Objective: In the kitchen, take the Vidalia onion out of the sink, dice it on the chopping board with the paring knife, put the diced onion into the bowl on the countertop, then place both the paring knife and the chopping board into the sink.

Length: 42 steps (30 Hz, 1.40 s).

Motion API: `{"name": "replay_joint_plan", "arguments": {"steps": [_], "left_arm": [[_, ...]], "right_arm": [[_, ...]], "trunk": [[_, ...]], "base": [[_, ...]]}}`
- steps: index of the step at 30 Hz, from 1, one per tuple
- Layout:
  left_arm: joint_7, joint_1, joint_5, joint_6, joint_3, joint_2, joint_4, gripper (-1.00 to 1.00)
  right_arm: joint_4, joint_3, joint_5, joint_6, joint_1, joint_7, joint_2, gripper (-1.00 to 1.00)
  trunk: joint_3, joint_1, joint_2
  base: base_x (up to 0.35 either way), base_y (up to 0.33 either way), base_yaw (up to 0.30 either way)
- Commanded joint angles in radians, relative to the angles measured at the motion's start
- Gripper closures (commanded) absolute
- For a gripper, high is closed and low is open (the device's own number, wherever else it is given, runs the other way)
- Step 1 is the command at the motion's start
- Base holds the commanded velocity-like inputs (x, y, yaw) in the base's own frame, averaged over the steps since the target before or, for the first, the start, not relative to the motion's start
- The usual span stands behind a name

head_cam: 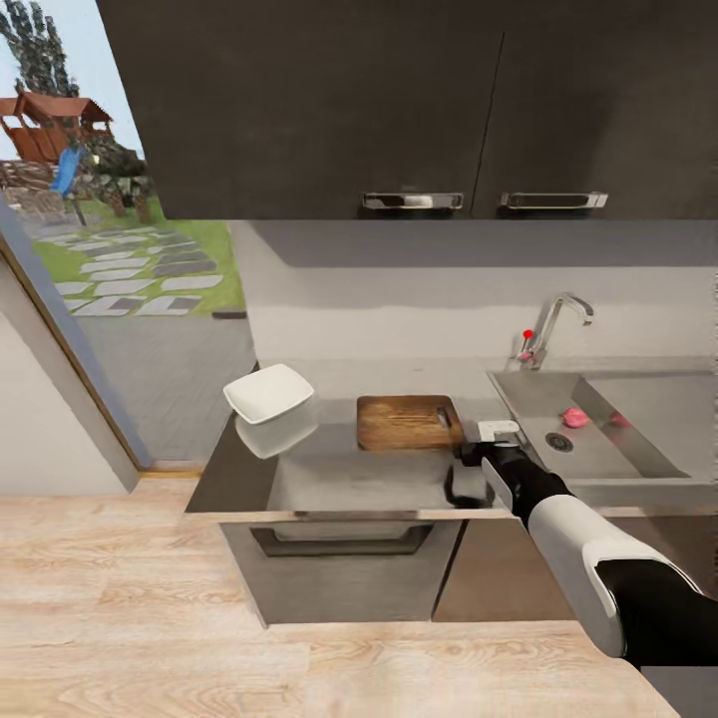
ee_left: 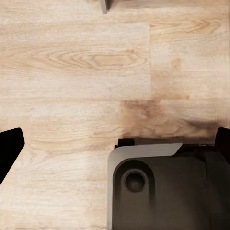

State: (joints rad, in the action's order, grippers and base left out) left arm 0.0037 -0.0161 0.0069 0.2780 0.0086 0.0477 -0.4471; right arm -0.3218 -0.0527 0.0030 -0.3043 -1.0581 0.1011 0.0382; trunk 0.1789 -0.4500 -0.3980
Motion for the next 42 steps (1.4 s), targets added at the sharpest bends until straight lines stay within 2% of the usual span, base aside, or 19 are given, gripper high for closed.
{"name": "replay_joint_plan", "arguments": {"steps": [1,34,38,42], "left_arm": [[0.001,0.001,0.001,0.001,0.001,0.0,-0.002,-1.0],[0.0,0.0,0.001,0.001,0.001,0.0,-0.001,-1.0],[0.0,0.0,0.0,0.001,0.001,0.0,-0.002,-1.0],[0.001,0.0,0.001,0.001,0.002,0.002,-0.002,-1.0]], "right_arm": [[-0.002,-0.006,0.0,-0.007,0.0,0.003,0.001,-1.0],[0.002,-0.006,0.0,-0.007,0.0,0.002,0.0,-1.0],[0.047,-0.006,-0.001,0.0,0.0,0.001,-0.003,-1.0],[0.118,-0.006,-0.001,0.048,0.0,0.0,-0.006,-1.0]], "trunk": [[0.002,0.0,-0.002],[0.002,0.0,-0.002],[0.002,0.0,-0.002],[0.002,0.0,-0.002]], "base": [[-0.34,0.0,0.0],[-0.34,0.0,0.0],[-0.233,0.0,0.0],[-0.073,0.0,0.0]]}}
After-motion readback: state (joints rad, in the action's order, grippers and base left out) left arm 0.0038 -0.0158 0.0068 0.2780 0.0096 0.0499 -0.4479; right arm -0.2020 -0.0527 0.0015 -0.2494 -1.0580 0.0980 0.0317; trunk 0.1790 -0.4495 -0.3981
